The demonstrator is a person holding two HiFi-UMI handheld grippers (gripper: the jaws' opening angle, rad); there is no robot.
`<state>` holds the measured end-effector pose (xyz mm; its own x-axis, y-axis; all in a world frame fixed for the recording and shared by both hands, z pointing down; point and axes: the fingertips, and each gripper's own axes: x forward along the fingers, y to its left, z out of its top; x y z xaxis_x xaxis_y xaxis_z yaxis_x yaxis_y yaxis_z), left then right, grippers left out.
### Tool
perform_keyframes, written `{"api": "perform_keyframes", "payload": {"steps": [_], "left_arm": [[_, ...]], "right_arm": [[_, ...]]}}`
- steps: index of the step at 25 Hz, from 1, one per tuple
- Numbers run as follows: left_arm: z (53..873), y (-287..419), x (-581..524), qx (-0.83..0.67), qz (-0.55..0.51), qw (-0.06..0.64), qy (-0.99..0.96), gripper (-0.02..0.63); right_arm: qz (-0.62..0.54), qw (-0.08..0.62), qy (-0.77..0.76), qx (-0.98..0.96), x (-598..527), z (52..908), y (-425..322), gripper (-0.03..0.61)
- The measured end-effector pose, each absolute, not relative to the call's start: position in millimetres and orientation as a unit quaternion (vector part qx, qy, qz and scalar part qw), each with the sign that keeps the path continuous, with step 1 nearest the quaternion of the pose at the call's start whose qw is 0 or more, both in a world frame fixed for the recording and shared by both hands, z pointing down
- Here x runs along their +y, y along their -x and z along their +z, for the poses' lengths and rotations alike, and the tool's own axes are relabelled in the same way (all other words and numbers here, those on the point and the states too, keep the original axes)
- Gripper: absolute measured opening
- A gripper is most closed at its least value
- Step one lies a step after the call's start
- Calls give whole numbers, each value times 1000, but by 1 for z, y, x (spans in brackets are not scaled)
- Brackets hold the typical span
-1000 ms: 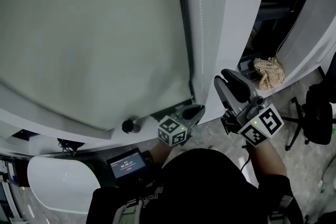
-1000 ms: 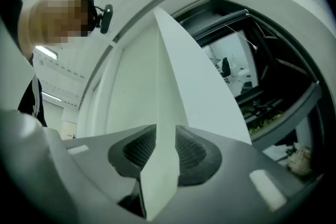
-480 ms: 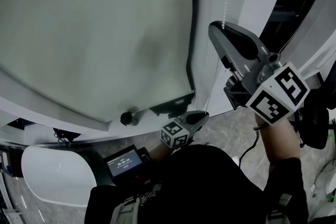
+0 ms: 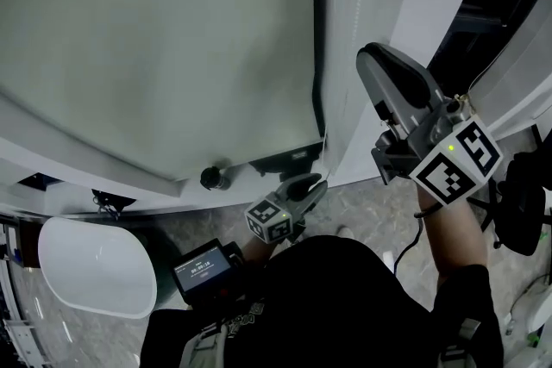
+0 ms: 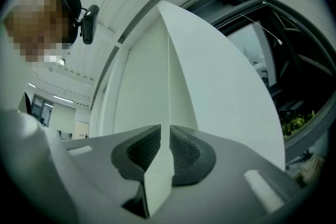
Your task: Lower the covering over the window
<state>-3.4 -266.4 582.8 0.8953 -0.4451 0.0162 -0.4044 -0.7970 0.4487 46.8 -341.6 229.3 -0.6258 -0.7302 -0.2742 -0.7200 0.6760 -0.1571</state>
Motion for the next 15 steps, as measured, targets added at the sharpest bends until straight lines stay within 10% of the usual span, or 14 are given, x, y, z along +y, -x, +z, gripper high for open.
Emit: {"api": "perform_keyframes", "payload": {"steps": [15], "left_arm": [[576, 18, -193, -389, -78, 285, -873, 2]], "right_arm": [[-197, 3, 241, 950, -243, 506, 1, 8]]}}
